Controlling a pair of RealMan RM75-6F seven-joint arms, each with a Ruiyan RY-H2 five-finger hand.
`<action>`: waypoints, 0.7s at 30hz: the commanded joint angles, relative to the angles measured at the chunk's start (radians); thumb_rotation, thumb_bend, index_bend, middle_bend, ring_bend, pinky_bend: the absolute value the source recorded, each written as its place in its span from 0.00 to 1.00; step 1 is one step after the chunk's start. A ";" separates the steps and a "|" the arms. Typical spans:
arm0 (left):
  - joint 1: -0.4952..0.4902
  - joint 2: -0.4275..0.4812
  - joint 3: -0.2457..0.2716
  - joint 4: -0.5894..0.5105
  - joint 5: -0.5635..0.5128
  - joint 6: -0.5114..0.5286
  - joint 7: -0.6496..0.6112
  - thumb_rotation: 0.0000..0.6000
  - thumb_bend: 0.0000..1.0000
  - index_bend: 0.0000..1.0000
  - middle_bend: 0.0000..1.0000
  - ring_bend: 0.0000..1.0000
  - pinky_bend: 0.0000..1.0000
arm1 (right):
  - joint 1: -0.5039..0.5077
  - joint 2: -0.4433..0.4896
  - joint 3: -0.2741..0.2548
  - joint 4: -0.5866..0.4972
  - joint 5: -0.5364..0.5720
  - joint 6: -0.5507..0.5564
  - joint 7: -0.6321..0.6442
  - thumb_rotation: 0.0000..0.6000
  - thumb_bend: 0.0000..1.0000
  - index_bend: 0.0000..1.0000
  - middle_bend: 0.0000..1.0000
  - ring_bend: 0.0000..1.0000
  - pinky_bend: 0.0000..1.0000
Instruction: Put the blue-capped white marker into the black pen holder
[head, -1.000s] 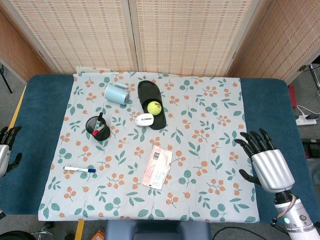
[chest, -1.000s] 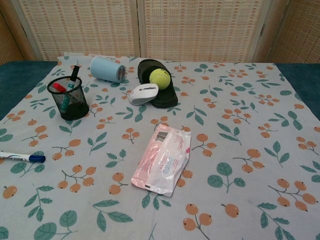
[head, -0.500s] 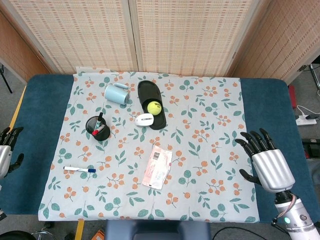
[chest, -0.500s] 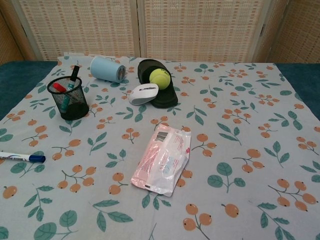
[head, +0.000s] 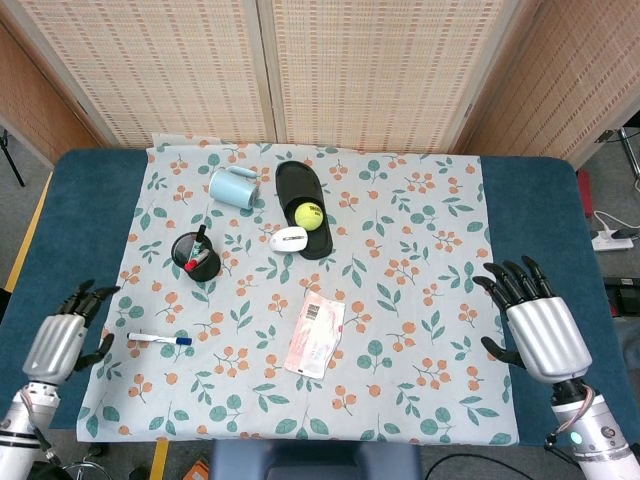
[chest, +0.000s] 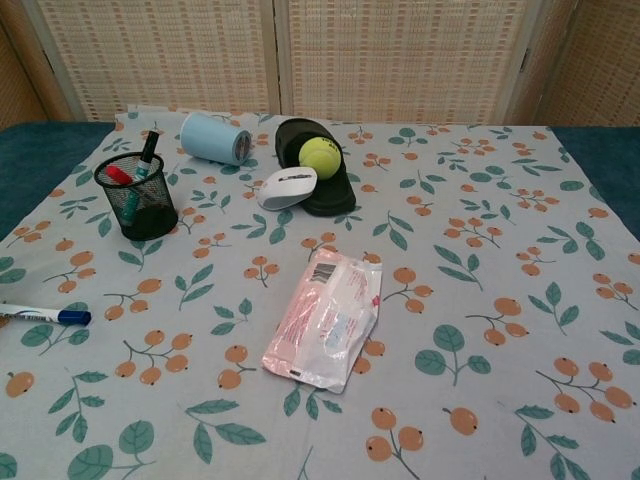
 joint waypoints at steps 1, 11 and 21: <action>0.015 -0.043 0.043 -0.074 0.024 -0.003 0.098 1.00 0.38 0.19 0.19 0.02 0.17 | 0.001 0.000 0.001 0.002 0.003 -0.002 0.002 1.00 0.10 0.21 0.13 0.09 0.00; -0.009 -0.232 0.044 0.058 -0.054 -0.074 0.241 1.00 0.38 0.22 0.18 0.02 0.17 | 0.001 0.005 0.004 0.006 0.010 0.002 0.013 1.00 0.10 0.21 0.13 0.09 0.00; -0.036 -0.387 0.054 0.275 -0.060 -0.112 0.358 1.00 0.37 0.26 0.22 0.05 0.17 | 0.006 0.004 0.007 0.012 0.026 -0.003 0.016 1.00 0.10 0.21 0.13 0.09 0.00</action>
